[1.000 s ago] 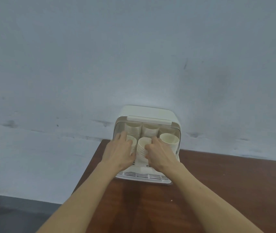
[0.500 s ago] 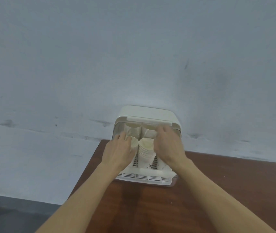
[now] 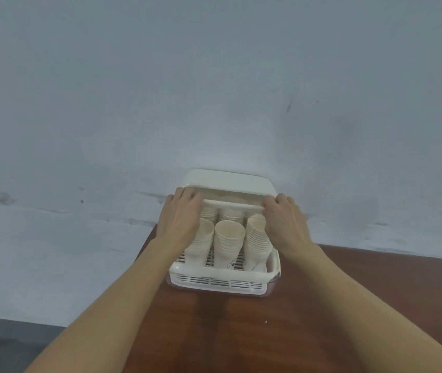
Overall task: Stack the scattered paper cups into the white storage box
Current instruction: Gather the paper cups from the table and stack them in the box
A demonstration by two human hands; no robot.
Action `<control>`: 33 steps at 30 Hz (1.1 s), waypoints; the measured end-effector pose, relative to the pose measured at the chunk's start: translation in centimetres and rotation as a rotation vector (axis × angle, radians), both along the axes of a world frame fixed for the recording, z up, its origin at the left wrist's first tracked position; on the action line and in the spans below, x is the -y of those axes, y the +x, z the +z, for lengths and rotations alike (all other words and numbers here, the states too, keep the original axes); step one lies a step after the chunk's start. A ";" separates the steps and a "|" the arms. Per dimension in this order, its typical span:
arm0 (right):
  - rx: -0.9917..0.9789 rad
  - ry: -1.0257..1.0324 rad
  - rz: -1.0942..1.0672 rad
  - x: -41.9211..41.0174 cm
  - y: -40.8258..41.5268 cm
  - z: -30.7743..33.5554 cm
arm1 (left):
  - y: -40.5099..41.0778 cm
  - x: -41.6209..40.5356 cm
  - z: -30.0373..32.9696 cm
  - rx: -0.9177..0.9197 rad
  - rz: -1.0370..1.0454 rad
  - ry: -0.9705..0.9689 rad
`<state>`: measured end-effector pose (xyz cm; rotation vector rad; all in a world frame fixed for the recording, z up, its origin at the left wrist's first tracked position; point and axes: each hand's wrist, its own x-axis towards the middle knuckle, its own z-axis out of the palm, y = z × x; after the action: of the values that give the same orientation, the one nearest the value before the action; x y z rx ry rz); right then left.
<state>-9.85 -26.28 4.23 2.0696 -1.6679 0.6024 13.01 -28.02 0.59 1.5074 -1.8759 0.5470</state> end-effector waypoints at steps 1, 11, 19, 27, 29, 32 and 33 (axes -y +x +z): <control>0.010 0.004 0.018 -0.4 -0.1 -0.2 | 0.2 -0.3 -0.2 -0.028 -0.035 -0.013; -0.016 0.216 0.052 -5.4 -0.2 -3.2 | 0.4 -6.1 -3.3 -0.158 -0.117 0.144; 0.046 0.389 0.004 -6.9 0.2 -5.1 | -0.6 -7.9 -3.3 -0.073 0.013 0.431; 0.138 0.433 0.015 -7.7 0.4 -5.1 | -0.8 -9.0 -3.2 0.023 0.014 0.475; 0.142 0.435 0.014 -7.7 0.6 -5.2 | -0.6 -8.9 -3.5 0.055 0.002 0.491; 0.113 0.442 -0.008 -7.7 0.9 -5.0 | -0.6 -8.7 -3.3 0.040 0.012 0.527; 0.097 0.445 -0.009 -7.6 0.9 -5.0 | -0.6 -8.3 -3.3 0.040 0.014 0.541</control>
<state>-8.99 -18.65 -0.73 2.3617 -2.0118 0.3549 12.42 -19.68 -2.67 1.8524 -2.1556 0.0677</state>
